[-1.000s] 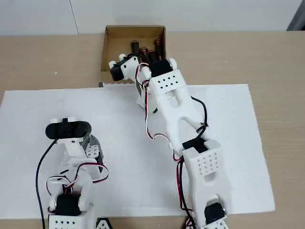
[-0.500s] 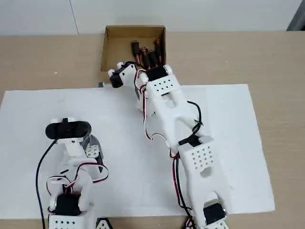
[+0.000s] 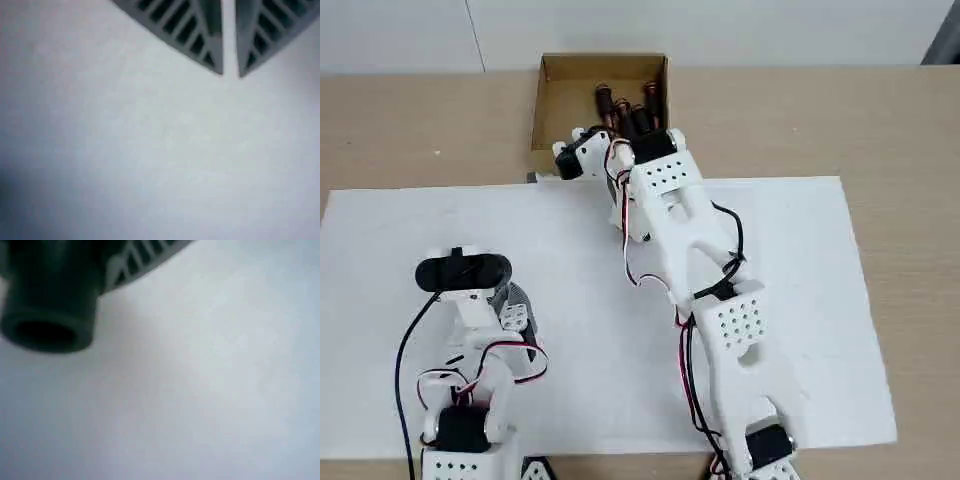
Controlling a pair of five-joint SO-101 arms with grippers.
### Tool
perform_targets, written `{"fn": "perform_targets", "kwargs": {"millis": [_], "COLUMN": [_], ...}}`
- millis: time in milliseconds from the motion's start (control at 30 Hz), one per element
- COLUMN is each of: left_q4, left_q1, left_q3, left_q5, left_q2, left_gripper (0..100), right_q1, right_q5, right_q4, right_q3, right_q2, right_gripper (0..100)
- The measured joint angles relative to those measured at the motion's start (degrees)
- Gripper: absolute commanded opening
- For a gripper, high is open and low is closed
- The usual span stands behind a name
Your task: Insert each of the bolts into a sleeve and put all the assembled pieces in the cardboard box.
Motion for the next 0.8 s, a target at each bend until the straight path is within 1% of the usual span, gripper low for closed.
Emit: {"fn": "perform_targets", "kwargs": {"millis": [133,300,467,533,800], "left_q4": [0.0,0.0,0.0,0.0,0.0], "left_q1": [0.0,0.0,0.0,0.0,0.0], "left_q3": [0.0,0.0,0.0,0.0,0.0], "left_q5": [0.0,0.0,0.0,0.0,0.0], "left_q2": [0.0,0.0,0.0,0.0,0.0], "left_gripper": [1,1,1,1,1], "right_q1": [1.14,2.2,2.64,3.43,5.98], "right_q5": [-3.78,-4.75,-4.75,-5.8,-20.31], "right_q4": [1.23,1.67,1.67,1.67,1.67], "right_q3": [-5.63,-2.81,9.14,14.51,37.27], "right_q2": [-1.05,-11.34,-23.74,-29.01,-51.34], "right_gripper": [0.3,0.3,0.3,0.3,0.6]}}
